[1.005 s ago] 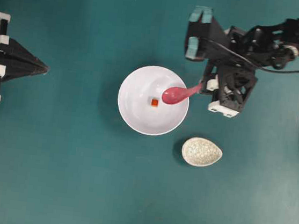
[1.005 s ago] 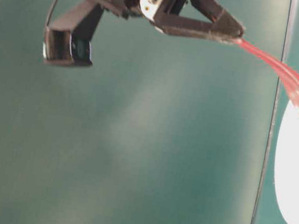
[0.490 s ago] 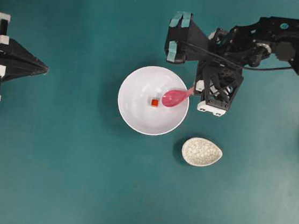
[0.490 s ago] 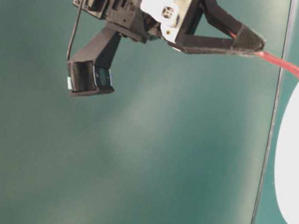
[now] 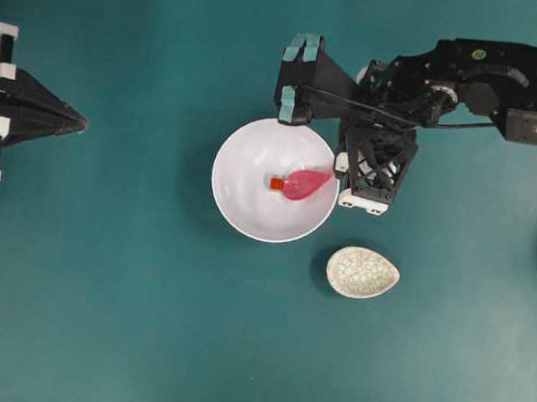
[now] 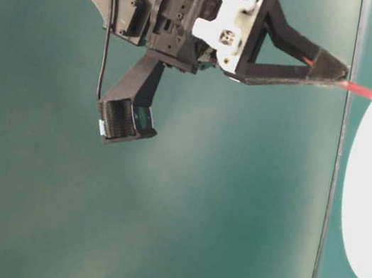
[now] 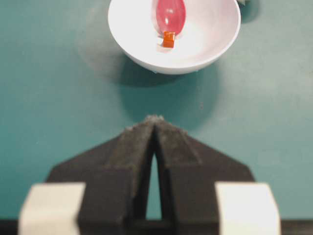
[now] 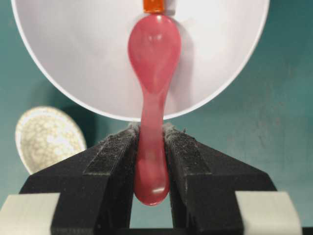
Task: Grip the spoon and scoop the red block from the bowl with right arm.
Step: 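Lower the spoon bowl into the white bowl beside the red cube, then push the spoon under the red cube and tilt it to scoop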
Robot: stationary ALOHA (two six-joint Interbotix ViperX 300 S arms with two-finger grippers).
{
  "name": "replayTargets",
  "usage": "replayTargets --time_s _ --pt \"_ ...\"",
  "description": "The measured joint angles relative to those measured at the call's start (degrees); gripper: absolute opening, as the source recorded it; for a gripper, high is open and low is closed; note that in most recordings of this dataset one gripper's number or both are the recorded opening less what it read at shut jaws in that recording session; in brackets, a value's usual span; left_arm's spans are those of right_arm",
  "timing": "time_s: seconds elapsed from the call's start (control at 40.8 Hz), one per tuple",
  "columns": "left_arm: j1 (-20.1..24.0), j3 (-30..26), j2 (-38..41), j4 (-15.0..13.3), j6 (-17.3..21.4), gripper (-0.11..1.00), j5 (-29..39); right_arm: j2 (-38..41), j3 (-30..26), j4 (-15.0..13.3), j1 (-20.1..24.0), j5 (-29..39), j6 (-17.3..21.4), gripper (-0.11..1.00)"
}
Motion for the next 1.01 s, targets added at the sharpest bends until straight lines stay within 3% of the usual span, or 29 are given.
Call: replayTargets --time_s 0.858,1.005 --pt "0.0 0.0 -0.1 0.0 0.0 0.00 0.0 3.8 -5.2 1.3 1.8 -4.0 0.1 0.25" --pt "0.0 0.0 -0.1 0.0 0.0 0.00 0.0 3.8 -5.2 1.9 1.8 -6.2 2.5 0.25"
